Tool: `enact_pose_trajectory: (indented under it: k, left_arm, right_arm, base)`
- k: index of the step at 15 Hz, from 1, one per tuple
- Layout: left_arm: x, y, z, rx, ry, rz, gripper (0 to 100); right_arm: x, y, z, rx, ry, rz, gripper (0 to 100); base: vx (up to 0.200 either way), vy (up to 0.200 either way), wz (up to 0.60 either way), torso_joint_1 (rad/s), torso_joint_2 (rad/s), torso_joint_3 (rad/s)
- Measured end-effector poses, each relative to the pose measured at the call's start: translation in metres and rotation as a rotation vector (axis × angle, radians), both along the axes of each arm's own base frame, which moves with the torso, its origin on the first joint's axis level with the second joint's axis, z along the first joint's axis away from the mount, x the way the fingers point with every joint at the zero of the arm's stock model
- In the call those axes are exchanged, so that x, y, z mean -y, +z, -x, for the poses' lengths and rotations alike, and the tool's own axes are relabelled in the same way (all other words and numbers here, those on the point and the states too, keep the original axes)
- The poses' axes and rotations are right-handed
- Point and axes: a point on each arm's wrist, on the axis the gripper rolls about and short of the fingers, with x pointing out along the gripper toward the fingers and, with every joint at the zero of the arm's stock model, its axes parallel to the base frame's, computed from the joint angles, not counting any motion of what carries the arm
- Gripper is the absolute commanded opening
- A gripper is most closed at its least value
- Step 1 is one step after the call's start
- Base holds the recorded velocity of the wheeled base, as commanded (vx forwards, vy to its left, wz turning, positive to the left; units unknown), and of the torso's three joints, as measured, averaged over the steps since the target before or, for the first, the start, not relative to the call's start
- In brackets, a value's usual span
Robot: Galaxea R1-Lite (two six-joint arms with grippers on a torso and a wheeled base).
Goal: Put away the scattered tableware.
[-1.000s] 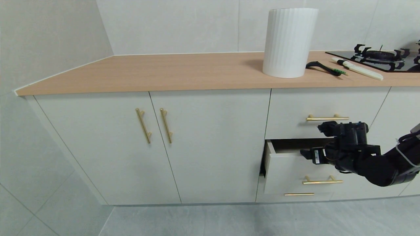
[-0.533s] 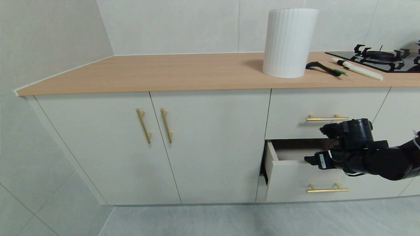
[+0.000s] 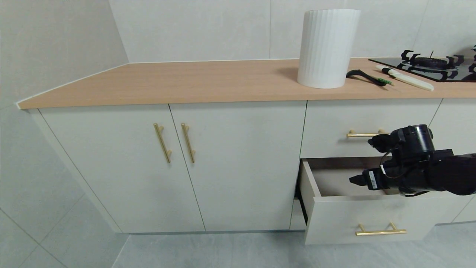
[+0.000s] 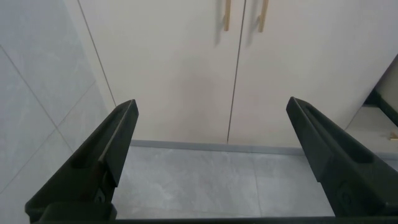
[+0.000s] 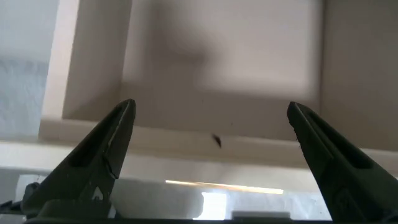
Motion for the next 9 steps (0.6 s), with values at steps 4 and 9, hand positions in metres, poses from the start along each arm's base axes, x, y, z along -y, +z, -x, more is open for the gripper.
enact_pose_trajectory:
  k: [4, 9]
  left_arm:
    - [0.000, 0.000, 0.000, 0.000, 0.000, -0.001, 100]
    - [0.000, 0.000, 0.000, 0.000, 0.001, 0.000, 100]
  right_arm:
    - [-0.001, -0.015, -0.006, -0.042, -0.003, 0.010, 100]
    - [-0.001, -0.033, -0.010, -0.120, -0.001, 0.023, 100]
  base:
    - [0.000, 0.000, 0.00, 0.000, 0.00, 0.000]
    - [0.000, 0.000, 0.00, 0.000, 0.00, 0.000]
